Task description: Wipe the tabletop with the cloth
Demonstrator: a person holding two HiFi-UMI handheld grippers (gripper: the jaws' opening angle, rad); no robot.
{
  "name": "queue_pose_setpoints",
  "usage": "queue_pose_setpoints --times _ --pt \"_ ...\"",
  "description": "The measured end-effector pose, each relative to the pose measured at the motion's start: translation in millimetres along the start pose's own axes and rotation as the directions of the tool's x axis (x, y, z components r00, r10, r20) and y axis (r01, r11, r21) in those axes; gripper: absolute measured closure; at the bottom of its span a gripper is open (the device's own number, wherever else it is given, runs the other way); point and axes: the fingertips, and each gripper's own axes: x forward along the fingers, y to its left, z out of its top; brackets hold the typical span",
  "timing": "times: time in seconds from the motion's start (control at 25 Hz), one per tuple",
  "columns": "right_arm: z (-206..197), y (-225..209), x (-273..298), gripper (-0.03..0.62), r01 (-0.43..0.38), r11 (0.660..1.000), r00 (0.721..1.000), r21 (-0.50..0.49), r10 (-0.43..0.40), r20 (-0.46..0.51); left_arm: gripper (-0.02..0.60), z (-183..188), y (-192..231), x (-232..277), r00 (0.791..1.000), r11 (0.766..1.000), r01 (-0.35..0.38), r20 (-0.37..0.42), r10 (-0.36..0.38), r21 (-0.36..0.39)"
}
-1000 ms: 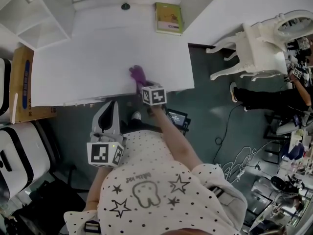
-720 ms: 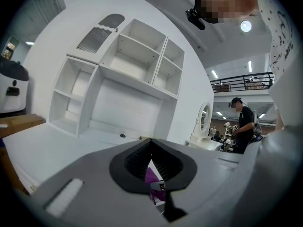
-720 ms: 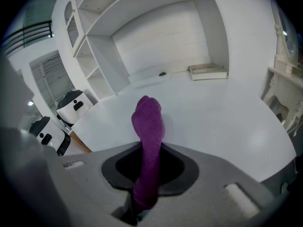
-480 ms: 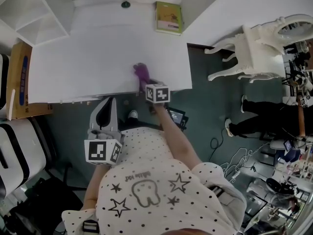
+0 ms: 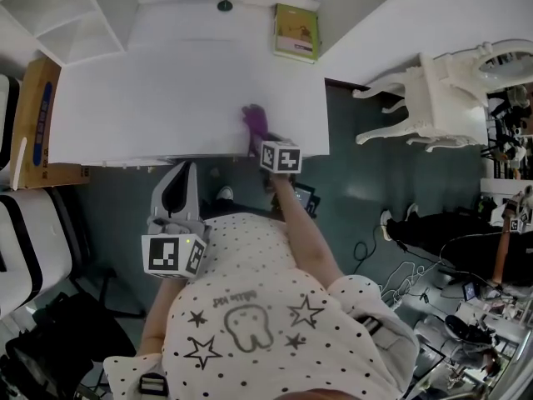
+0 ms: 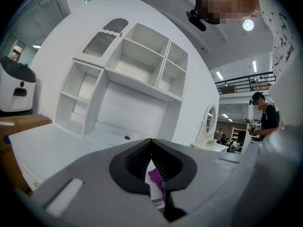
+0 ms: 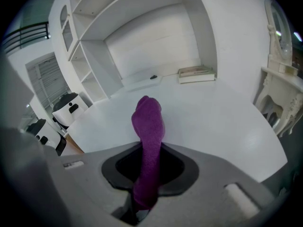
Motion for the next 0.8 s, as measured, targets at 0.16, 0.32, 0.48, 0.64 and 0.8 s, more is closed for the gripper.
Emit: queue_pose_setpoints --times 0.16,0.32,0.48,0.64,0.8 --pt "2.4 -10.5 -2.6 0.525 0.018 1.0 1.0 -0.007 -0.018 0.006 0.581 1.2 2.8 -2.6 1.0 1.0 -0.016 0.01 0.016 -0.001" --pt "3.3 -22.4 -4.5 0.525 0.033 0.999 0.999 0.007 -0.033 0.011 0.581 0.2 2.9 -2.5 1.0 1.0 -0.019 0.012 0.019 -0.001" --pt "5.6 -32.8 -7.6 0.525 0.043 0.999 0.999 0.014 -0.043 0.011 0.581 1.4 2.0 -0.7 1.0 1.0 -0.017 0.017 0.017 0.004" --pt "7.5 -45.0 -10.8 0.525 0.055 0.998 0.998 0.029 -0.056 0.015 0.581 3.2 1.5 1.9 1.0 1.0 -0.021 0.015 0.021 0.0" --pt "8.7 -58.8 -14.5 0.525 0.066 0.997 0.997 0.05 -0.068 0.023 0.581 4.3 0.7 6.1 1.0 1.0 -0.019 0.014 0.019 0.004"
